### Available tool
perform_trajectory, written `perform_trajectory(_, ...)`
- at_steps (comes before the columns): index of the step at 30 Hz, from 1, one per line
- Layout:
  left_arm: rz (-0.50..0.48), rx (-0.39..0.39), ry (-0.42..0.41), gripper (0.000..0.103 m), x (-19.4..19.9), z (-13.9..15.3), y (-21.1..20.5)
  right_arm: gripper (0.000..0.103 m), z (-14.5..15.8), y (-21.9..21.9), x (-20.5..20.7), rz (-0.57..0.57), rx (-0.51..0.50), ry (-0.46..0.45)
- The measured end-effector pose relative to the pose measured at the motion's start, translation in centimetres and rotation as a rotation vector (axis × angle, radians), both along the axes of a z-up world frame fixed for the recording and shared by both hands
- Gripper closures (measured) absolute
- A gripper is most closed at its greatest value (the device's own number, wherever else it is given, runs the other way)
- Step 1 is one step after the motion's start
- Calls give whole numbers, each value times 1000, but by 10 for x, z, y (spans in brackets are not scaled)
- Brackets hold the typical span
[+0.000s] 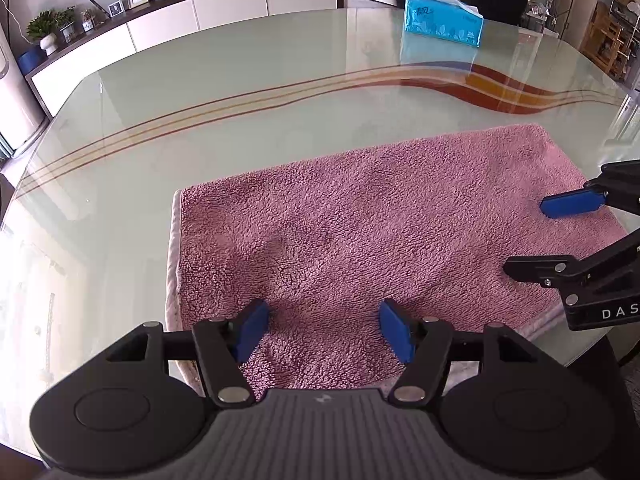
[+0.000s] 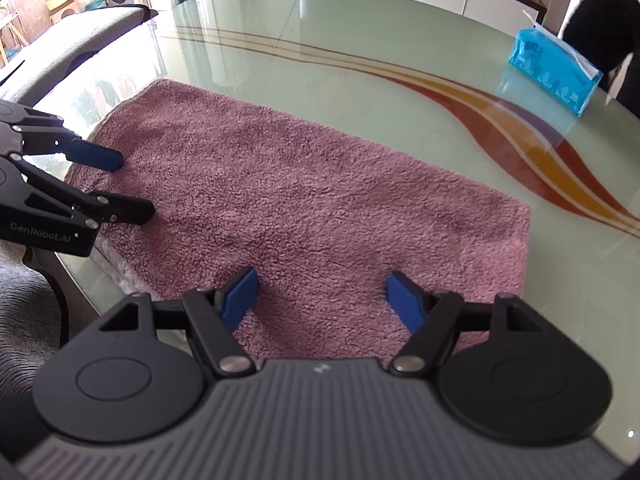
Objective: Fold towel
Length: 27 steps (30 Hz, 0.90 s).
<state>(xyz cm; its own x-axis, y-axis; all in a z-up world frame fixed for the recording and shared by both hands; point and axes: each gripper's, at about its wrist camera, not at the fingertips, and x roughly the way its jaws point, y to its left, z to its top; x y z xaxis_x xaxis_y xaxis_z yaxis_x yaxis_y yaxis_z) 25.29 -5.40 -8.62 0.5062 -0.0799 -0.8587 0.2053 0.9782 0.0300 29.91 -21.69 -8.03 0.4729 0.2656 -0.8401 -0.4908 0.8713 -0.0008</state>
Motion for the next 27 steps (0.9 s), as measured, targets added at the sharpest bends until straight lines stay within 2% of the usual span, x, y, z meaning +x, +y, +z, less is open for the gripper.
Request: perform_trajectory(27, -4, 4, 14, 34, 3, -1, 1, 28, 0, 0, 0, 10, 2, 1)
